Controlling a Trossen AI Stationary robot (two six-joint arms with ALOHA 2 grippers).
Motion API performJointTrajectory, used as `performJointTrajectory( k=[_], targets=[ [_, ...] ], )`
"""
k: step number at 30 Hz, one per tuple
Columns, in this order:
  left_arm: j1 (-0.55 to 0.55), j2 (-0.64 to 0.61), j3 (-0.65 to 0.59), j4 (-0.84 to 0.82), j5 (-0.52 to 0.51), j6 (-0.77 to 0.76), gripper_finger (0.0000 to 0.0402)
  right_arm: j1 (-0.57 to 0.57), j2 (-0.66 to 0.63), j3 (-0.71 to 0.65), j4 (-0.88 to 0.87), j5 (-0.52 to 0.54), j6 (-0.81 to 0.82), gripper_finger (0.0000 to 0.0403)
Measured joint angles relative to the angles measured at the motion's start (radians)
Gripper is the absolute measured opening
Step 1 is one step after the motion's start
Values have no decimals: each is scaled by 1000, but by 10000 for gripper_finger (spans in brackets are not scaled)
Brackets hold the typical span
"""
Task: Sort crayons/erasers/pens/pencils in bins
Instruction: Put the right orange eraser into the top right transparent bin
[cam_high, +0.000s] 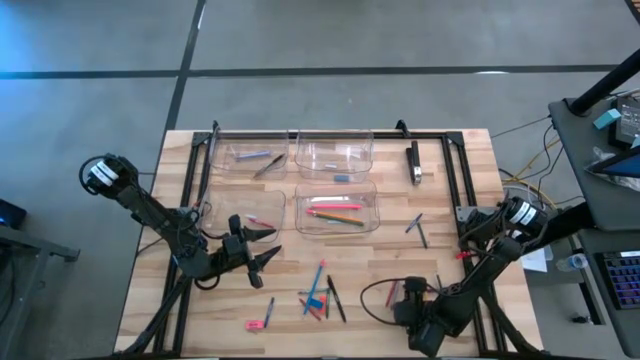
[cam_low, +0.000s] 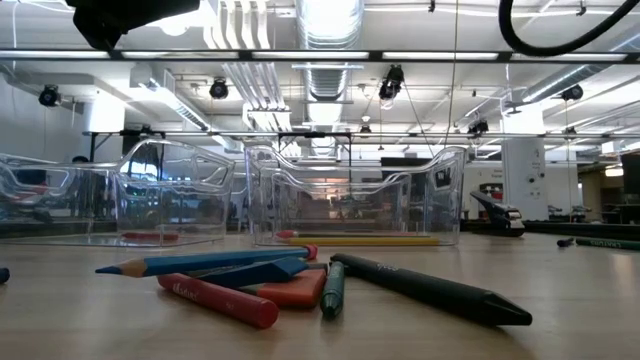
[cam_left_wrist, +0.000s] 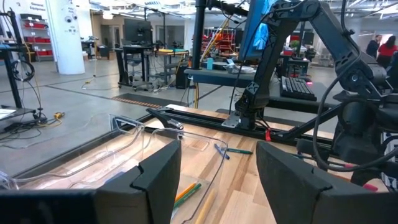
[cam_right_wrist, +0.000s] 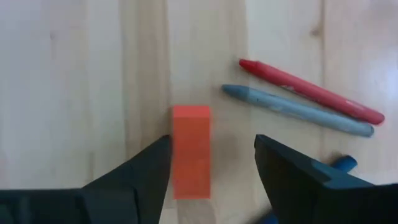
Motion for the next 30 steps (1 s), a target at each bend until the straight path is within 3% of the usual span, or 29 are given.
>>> performJointTrajectory(
  k=[30],
  targets=[
    [0,0,0,-4,0,-20,193,-3,-29,11,-5,11,-24,217]
  ],
)
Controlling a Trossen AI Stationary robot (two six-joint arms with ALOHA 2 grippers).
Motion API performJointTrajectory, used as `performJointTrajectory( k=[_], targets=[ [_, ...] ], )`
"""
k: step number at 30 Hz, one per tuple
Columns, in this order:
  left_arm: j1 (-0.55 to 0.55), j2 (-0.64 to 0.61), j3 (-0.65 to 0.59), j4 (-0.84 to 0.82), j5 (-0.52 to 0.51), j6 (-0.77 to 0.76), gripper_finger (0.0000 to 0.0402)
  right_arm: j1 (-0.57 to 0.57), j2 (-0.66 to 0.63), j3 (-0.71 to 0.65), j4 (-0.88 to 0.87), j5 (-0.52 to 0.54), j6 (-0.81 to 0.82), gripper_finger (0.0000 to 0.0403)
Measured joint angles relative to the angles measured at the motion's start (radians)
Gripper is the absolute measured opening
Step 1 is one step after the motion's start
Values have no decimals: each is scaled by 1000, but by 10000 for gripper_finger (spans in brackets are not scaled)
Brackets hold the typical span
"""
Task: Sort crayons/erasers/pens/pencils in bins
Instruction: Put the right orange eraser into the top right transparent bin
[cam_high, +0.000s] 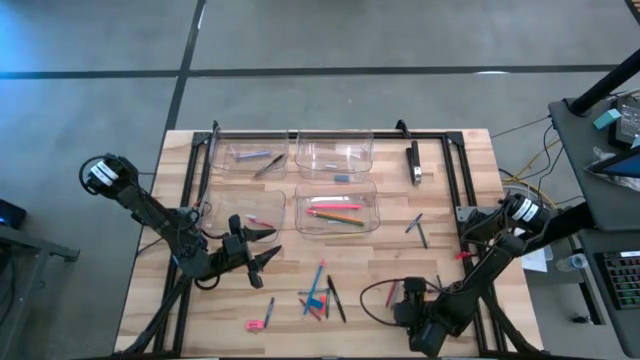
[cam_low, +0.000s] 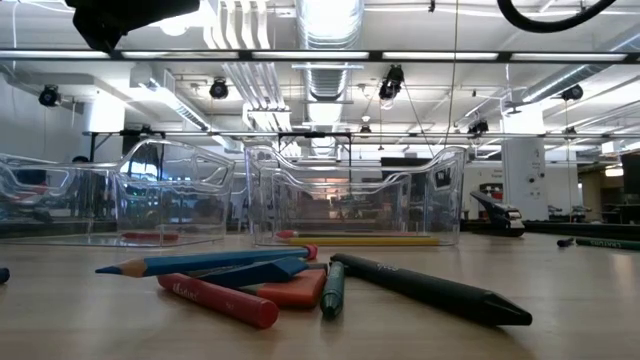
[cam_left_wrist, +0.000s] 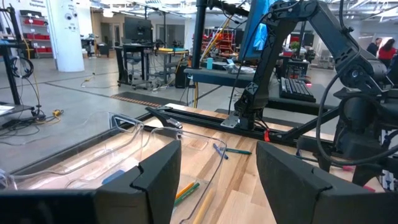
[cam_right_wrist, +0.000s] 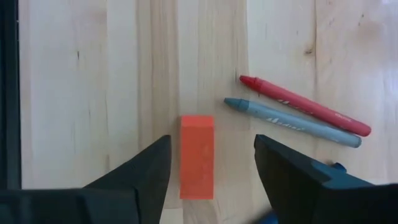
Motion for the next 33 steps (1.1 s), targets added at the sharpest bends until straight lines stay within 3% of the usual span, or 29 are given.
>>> performJointTrajectory(
  k=[33],
  targets=[
    [0,0,0,1,0,-2,193,1,3,-68,65,-10,64,210]
  ],
)
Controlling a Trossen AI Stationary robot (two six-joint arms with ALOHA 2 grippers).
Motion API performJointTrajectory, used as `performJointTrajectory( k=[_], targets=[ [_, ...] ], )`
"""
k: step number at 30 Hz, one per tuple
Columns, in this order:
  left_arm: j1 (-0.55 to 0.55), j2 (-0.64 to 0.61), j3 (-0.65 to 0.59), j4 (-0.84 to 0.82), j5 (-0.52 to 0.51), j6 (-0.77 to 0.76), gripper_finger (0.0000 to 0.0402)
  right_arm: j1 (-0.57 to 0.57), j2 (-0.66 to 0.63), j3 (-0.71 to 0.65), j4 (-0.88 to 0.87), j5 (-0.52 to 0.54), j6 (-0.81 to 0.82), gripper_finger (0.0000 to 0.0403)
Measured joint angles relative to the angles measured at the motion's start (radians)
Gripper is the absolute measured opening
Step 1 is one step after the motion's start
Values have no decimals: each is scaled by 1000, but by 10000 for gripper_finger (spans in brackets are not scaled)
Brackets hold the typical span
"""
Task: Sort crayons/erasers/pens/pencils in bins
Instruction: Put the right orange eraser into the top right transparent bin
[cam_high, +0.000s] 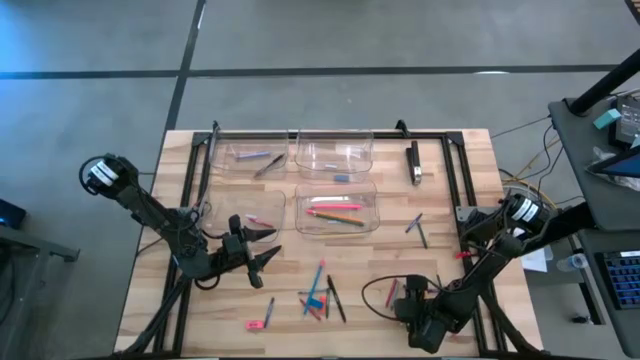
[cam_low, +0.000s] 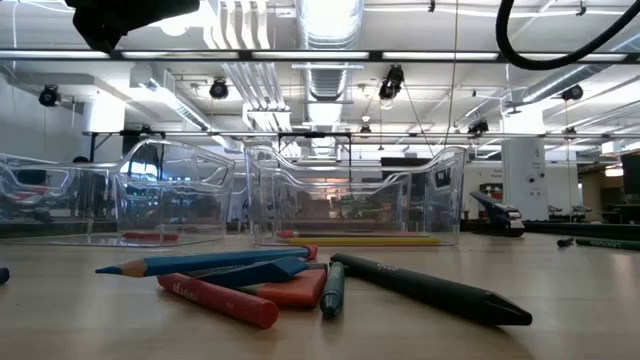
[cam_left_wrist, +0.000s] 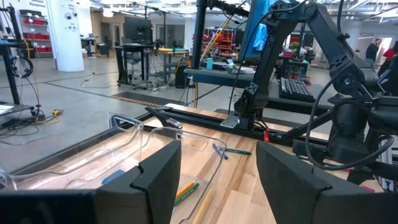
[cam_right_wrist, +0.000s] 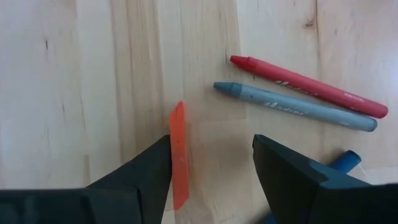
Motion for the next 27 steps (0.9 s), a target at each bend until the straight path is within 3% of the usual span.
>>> performJointTrajectory(
  k=[6,18,27],
  targets=[
    [0,0,0,0,0,0,193,1,0,-6,10,-4,0,183],
    [0,0,0,0,1,-1,193,-1,-3,2,4,-47,-23,26],
    [0,0,0,1,2,-1,193,-66,-75,49,-12,1,-159,18]
  ],
)
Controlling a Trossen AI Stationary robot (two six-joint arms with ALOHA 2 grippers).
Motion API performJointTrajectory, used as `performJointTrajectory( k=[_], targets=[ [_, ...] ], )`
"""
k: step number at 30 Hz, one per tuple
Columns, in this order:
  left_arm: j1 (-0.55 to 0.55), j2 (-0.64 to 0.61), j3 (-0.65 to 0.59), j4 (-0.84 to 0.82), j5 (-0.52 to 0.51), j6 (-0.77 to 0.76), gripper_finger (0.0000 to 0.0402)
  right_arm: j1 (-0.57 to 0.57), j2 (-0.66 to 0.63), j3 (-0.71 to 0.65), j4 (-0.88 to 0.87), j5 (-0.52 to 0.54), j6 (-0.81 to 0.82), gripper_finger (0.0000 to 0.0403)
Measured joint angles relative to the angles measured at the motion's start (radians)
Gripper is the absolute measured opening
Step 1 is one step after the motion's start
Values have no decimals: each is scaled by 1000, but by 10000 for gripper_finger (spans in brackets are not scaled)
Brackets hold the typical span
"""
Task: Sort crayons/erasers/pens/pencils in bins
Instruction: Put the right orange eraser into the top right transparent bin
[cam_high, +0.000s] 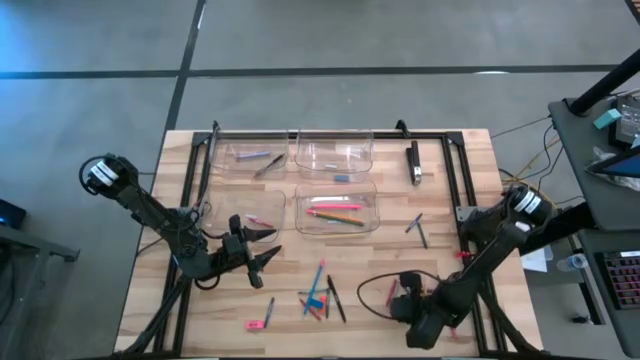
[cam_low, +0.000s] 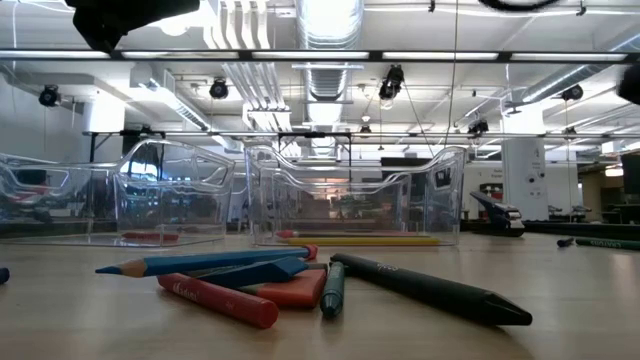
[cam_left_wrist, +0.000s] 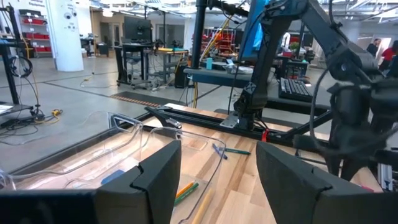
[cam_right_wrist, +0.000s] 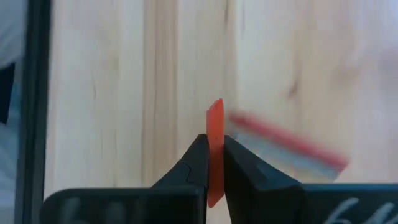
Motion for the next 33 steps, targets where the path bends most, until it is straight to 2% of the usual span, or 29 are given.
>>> performJointTrajectory(
  k=[8,10,12,14,20,26,29,33],
  targets=[
    [0,0,0,0,2,1,193,-152,-160,35,16,175,-316,18],
    [0,0,0,0,2,4,193,-238,-200,35,33,248,-412,19],
    [0,0,0,0,2,2,193,-351,-233,36,70,257,-486,19],
    [0,0,0,0,2,0,193,-474,-255,36,110,222,-572,19],
    [-1,0,0,-1,9,-25,193,-858,-284,36,276,1,-817,19],
    [0,0,0,-18,13,-24,193,-1228,-216,36,318,-279,-842,19],
    [0,0,1,-24,13,-18,193,-1343,-169,35,342,-312,-830,21],
    [2,-2,2,-24,13,27,193,-1421,-125,35,396,-328,-848,42]
  ],
)
